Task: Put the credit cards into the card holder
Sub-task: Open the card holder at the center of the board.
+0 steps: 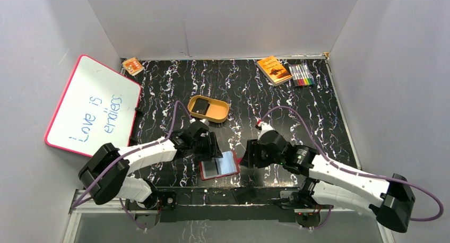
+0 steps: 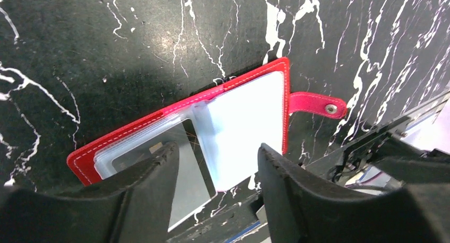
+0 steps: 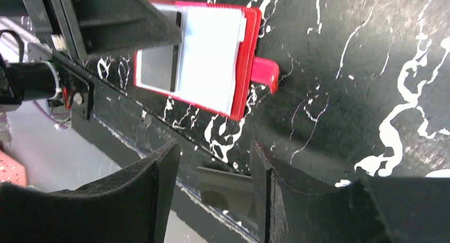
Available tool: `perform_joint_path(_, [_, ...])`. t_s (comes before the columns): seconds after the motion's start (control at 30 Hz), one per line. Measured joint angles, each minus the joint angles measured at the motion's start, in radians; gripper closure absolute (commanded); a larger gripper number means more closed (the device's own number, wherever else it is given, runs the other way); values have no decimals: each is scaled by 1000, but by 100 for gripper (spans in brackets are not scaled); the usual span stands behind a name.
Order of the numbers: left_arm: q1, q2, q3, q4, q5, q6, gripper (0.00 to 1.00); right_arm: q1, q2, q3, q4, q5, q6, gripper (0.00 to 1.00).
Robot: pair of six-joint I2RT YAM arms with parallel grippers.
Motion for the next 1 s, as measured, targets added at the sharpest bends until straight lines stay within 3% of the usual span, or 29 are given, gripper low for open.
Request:
perform_joint_path(0.17, [0, -48, 37, -74, 0, 15, 28, 0, -110, -57, -48, -37, 14, 38])
perform_joint_path(0.33, [-7, -147, 47, -90, 42, -17, 23, 0, -169, -132, -53, -68, 54, 38])
perform_joint_path(0.67, [-208, -224, -36, -28, 76, -145, 29, 0, -192, -159, 1, -12, 134, 39])
perform_joint_path(1.0, [-251, -148, -163, 137, 239, -165, 33, 0, -275, -176, 5, 39, 164, 40])
